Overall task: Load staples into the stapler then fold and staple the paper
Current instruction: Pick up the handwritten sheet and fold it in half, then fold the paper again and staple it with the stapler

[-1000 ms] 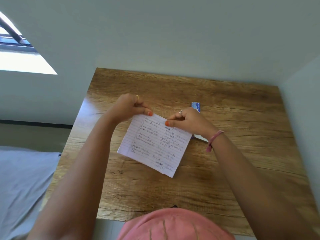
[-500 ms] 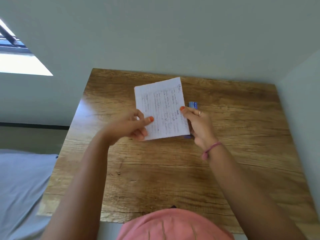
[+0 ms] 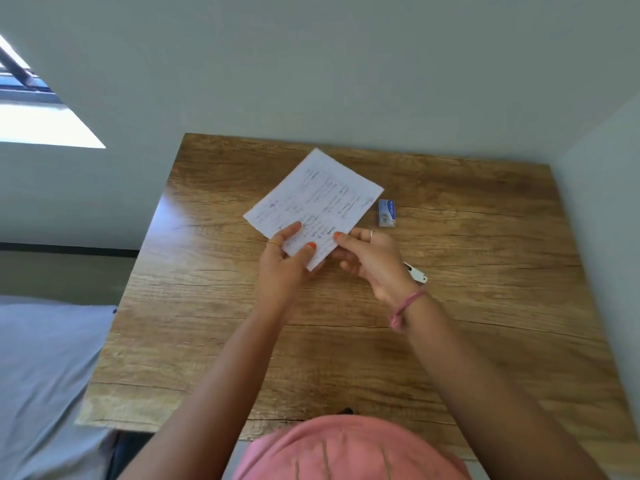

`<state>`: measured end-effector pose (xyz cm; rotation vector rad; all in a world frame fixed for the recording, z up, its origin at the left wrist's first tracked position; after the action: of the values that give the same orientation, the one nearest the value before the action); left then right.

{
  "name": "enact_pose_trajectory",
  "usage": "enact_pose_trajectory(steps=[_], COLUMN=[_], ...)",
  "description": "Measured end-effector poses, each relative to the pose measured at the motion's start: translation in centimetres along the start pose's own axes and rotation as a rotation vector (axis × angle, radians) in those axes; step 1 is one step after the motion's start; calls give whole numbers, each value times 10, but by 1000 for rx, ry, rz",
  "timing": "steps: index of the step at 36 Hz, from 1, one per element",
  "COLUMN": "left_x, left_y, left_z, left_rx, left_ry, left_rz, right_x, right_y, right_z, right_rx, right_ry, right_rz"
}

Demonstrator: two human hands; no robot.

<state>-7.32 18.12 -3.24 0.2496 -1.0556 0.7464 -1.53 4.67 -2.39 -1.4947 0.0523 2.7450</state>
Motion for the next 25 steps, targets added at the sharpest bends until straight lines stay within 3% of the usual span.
enact_pose_trajectory(steps=[4, 9, 16, 22, 25], left_x=[-3, -10, -17, -12, -9], left_y=[8, 16, 13, 8, 6], left_z=[-7, -9, -7, -5, -1], left_rx=[55, 121, 137, 105, 69], left_ry=[49, 98, 134, 90, 34], left_rz=[-47, -1, 77, 147, 154], right_x=[-10, -15, 10, 23, 25], right_y=[24, 64, 88, 78, 73], right_z=[-3, -2, -11, -12, -8], right_rx=[30, 208, 39, 141, 108], right_ry=[336, 646, 554, 635, 599], right_rz=[388, 652, 1066, 1032, 866])
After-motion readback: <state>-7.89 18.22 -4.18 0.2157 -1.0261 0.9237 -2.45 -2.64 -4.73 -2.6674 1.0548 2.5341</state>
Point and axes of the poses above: each hand's wrist, its own z-axis away from the middle knuckle, its own y-axis out of the back of the hand, x = y × z, the point moved 2 cm from there along -z, towards the middle knuckle, and after that the axes turned 13 degrees about x, right-handed, at the moved point
